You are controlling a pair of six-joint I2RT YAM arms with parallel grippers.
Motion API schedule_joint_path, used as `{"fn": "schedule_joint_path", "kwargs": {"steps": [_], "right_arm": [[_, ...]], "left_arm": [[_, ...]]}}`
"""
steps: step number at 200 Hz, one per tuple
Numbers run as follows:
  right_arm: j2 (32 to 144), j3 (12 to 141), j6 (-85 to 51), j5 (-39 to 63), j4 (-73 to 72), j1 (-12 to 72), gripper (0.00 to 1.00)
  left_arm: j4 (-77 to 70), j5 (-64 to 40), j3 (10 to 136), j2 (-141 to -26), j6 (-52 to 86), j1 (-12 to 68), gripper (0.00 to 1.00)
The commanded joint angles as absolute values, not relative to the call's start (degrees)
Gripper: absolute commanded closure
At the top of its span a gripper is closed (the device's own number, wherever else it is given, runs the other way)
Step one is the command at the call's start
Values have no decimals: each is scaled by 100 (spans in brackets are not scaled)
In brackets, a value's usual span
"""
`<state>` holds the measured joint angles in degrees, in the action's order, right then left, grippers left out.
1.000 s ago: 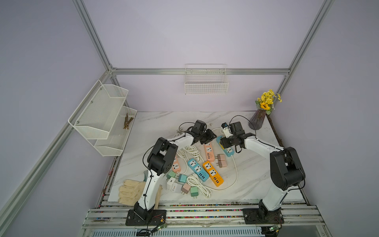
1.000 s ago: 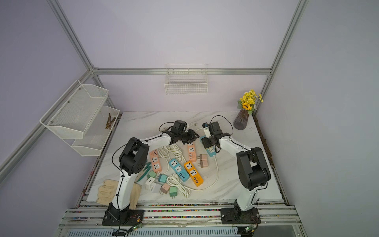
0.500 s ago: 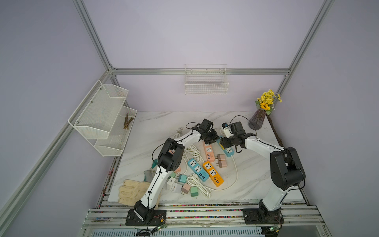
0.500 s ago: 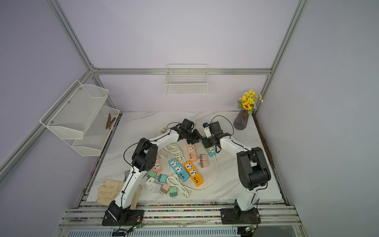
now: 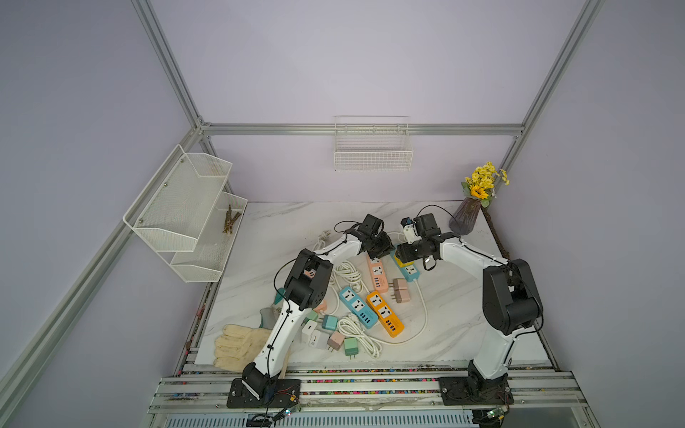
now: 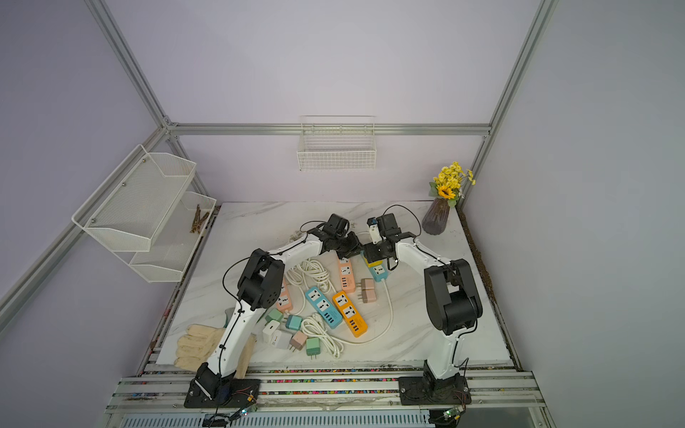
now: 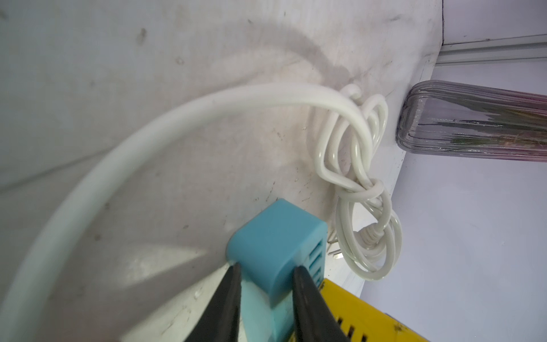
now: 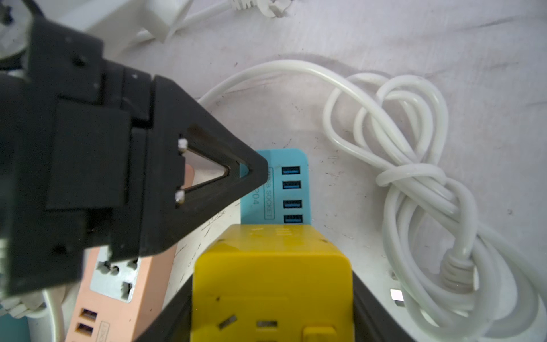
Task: Pull the plug off the socket
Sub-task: Remove the plug from the socket.
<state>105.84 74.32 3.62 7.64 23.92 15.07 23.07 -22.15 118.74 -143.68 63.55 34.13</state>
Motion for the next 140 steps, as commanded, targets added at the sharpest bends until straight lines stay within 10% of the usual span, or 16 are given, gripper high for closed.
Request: {"fn": "schedule_joint_path", "kwargs": {"steps": [1, 80, 140], "right_arm": [[10316, 7054, -11, 883, 2009, 1394, 79], [9924, 6908, 47, -948, 1615, 2472, 80], [9935, 6948, -446, 0, 1746, 1667, 81]], "left_arm": [[2907, -2135, 11557, -14716, 6381, 3480, 69], [2880, -2138, 11663, -14952, 6407, 3463, 70], [2794, -2180, 11554, -14943, 6390, 3432, 71]]}}
